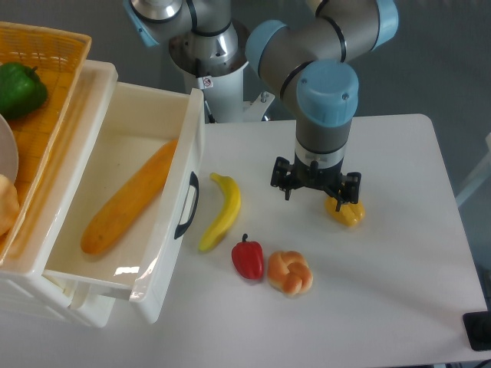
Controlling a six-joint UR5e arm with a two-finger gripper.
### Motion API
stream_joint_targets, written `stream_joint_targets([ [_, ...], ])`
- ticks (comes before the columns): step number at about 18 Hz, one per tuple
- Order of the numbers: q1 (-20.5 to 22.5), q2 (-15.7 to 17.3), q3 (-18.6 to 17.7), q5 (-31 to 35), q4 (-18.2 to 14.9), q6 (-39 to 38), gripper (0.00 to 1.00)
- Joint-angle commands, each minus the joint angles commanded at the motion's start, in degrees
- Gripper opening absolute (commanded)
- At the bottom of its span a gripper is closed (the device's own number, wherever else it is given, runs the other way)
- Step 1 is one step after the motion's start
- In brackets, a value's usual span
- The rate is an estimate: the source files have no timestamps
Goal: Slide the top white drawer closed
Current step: 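Move the gripper toward the open white drawer's front panel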
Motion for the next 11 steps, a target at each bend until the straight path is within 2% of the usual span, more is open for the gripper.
stream_joint_targets([
  [4,-1.50,-2.11,0.70,-1.05,0.79,-4.13,1.00],
  [7,-1.68,-2.73,0.62,-5.78,0.79,-8.07,1.00],
  [11,-2.11,-2.99,0.18,-5.80,0.79,-9.94,1.00],
])
